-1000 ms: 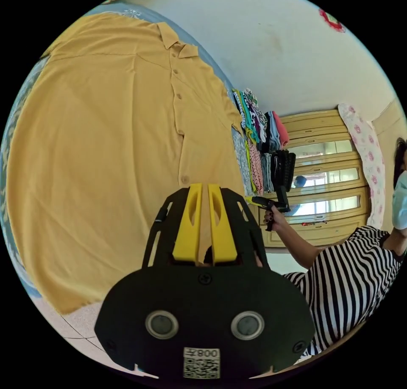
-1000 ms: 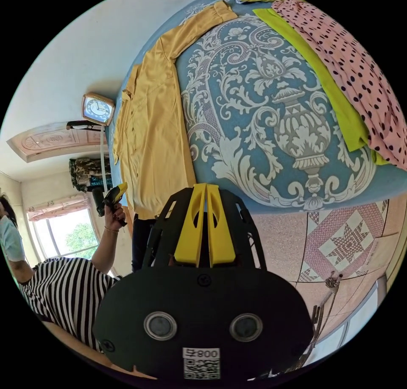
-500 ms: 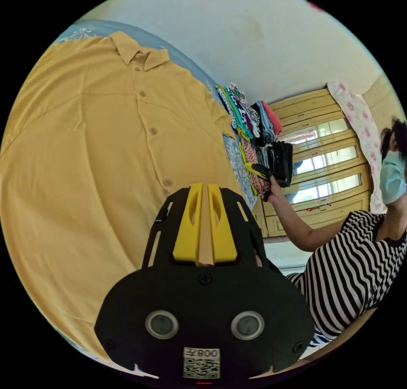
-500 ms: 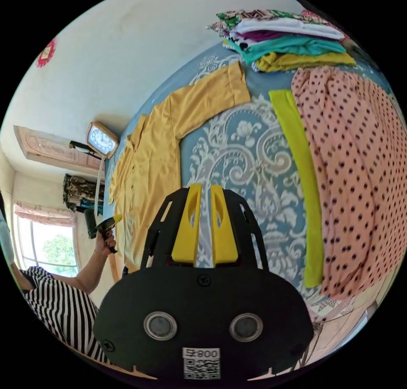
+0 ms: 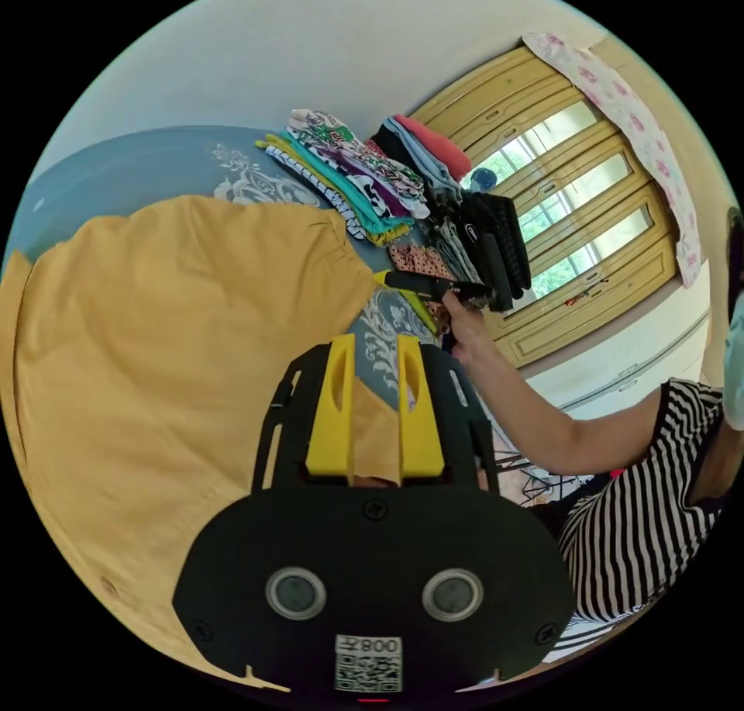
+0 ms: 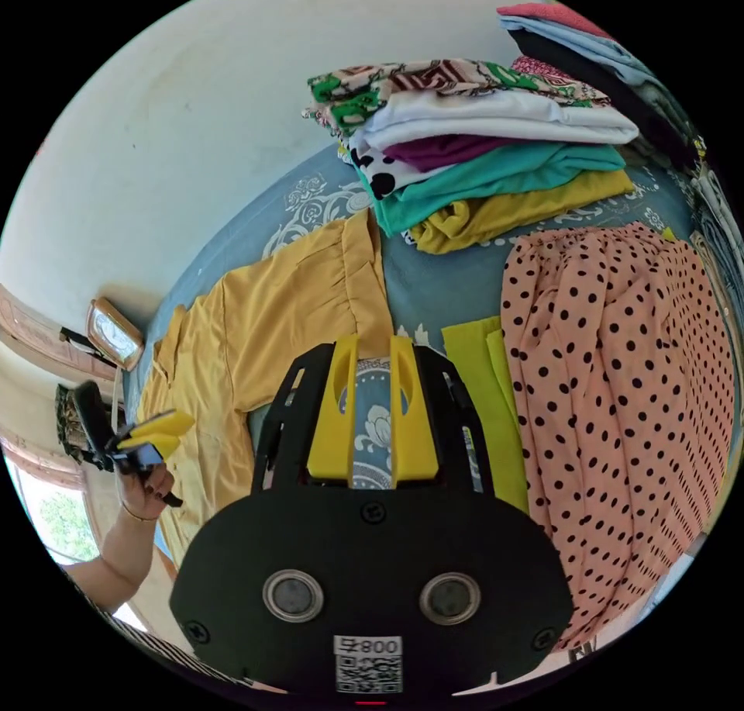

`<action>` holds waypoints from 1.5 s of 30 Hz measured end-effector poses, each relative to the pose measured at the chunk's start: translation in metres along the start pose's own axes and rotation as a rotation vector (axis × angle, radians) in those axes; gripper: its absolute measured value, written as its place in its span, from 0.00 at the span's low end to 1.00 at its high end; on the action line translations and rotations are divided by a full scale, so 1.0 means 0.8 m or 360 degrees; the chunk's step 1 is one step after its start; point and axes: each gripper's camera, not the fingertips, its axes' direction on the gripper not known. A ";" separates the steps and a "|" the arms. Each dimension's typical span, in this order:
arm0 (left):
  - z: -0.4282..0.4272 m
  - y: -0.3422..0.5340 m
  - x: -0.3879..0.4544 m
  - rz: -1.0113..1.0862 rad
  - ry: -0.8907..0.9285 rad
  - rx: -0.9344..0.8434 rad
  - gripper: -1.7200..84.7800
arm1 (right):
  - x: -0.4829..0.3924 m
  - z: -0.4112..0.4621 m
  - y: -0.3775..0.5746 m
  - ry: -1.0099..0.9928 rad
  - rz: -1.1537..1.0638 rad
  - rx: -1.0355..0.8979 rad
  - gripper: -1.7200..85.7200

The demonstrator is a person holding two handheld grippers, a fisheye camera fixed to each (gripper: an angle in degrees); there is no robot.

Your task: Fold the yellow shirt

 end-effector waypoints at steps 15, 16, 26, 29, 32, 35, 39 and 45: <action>0.161 -0.273 -0.003 0.0182 -0.0535 -0.0231 0.14 | -0.014 0.036 -0.013 -0.0050 -0.0060 0.0138 0.02; 0.168 -0.277 -0.005 0.0187 -0.0560 -0.0262 0.14 | -0.017 0.039 -0.015 -0.0045 -0.0066 0.0139 0.02; 0.134 -0.303 -0.039 0.0051 -0.0582 -0.0157 0.03 | -0.023 0.066 -0.023 -0.0177 -0.0022 0.0140 0.02; 0.092 -0.299 -0.056 -0.0025 -0.0402 -0.0043 0.03 | -0.027 0.071 -0.022 -0.0240 -0.0023 0.0158 0.02; 0.040 -0.288 -0.076 -0.0092 -0.0227 0.0098 0.03 | -0.037 0.069 -0.015 -0.0470 -0.0040 0.0262 0.02; -0.024 -0.263 -0.105 -0.0191 -0.0045 0.0280 0.03 | -0.072 0.066 -0.007 -0.0690 -0.0135 0.0308 0.02; -0.129 -0.202 -0.149 -0.0301 0.0217 0.0556 0.03 | -0.154 0.078 0.006 -0.0992 -0.0395 0.0262 0.02; -0.261 -0.066 -0.226 -0.0550 0.0141 0.0802 0.04 | -0.215 0.123 0.012 -0.0775 -0.0538 0.0233 0.06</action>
